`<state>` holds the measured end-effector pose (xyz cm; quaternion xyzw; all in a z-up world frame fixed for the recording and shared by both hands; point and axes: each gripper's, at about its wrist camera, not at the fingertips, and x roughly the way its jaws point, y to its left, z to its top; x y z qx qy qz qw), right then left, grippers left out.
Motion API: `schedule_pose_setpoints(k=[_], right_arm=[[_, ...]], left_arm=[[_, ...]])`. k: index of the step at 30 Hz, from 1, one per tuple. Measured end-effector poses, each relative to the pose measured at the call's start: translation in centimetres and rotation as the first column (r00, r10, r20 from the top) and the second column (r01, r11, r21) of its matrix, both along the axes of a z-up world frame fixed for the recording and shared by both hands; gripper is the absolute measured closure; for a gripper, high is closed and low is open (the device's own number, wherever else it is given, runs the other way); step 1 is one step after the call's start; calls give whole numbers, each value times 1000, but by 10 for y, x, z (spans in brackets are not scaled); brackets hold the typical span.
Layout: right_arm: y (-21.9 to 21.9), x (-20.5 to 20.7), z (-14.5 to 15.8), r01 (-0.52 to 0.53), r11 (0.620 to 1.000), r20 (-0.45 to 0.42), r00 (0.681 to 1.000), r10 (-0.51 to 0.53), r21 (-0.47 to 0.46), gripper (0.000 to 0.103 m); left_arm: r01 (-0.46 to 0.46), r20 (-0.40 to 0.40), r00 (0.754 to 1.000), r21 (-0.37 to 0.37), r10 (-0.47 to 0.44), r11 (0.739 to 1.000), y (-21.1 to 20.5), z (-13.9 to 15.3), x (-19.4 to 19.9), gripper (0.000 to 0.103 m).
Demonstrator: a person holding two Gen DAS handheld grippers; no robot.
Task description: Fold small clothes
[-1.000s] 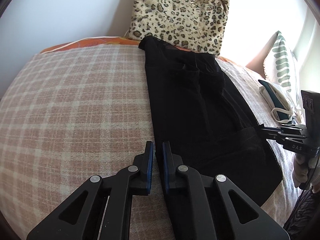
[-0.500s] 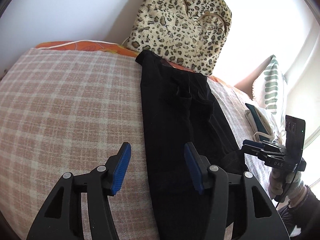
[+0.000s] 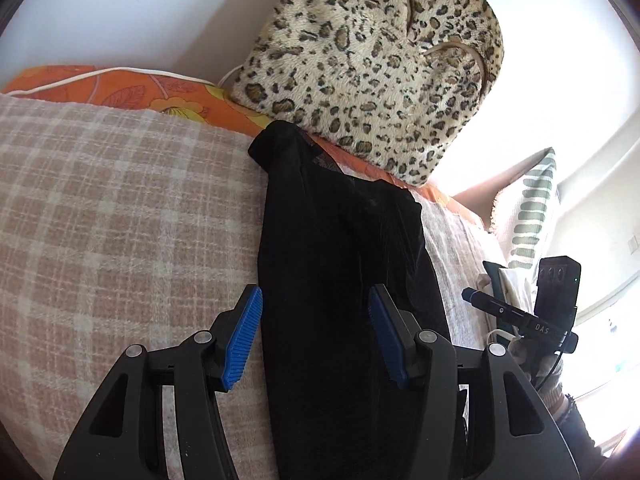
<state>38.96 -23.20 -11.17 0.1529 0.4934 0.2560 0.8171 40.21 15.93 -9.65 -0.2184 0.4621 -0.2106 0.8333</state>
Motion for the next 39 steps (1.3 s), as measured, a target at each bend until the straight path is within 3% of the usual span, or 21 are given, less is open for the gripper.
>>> schedule_pose_setpoints(k=[15, 21, 27, 28, 29, 31, 32, 33, 34, 36, 39], right_arm=[[20, 103, -31, -20, 996, -61, 998, 26, 87, 40], [22, 130, -42, -19, 988, -97, 995, 34, 153, 40], [21, 152, -48, -17, 976, -110, 993, 42, 219, 40], [22, 155, -48, -22, 975, -107, 993, 47, 222, 42], [23, 157, -48, -27, 974, -104, 993, 51, 226, 44], [26, 163, -50, -37, 970, -119, 991, 67, 241, 67], [28, 164, -52, -37, 970, -128, 989, 69, 240, 71], [31, 165, -52, -42, 972, -126, 989, 72, 231, 82], [35, 166, -50, -52, 975, -115, 990, 78, 215, 96], [38, 163, -40, -68, 978, -60, 995, 81, 199, 99], [31, 164, -28, -41, 978, -2, 999, 43, 204, 101]], left_arm=[[-11, -79, 997, -63, 6, 998, -4, -28, 92, 48], [-13, -126, 992, -187, -11, 982, -1, -37, 124, 48], [-4, -95, 995, -229, -18, 973, -6, -42, 147, 51], [-11, -88, 996, -236, -10, 972, -5, -43, 149, 55], [-13, -88, 996, -240, -9, 971, -5, -45, 151, 67], [-18, -82, 997, -241, -2, 970, -4, -47, 155, 85], [-15, -73, 997, -245, -2, 969, -4, -47, 156, 93], [-8, -56, 998, -260, -7, 966, -3, -45, 155, 98], [4, -35, 999, -285, -15, 959, -1, -43, 155, 100], [20, 23, 1000, -331, -13, 943, 6, -35, 153, 100], [24, 38, 999, -266, -15, 964, 10, -33, 159, 100]])
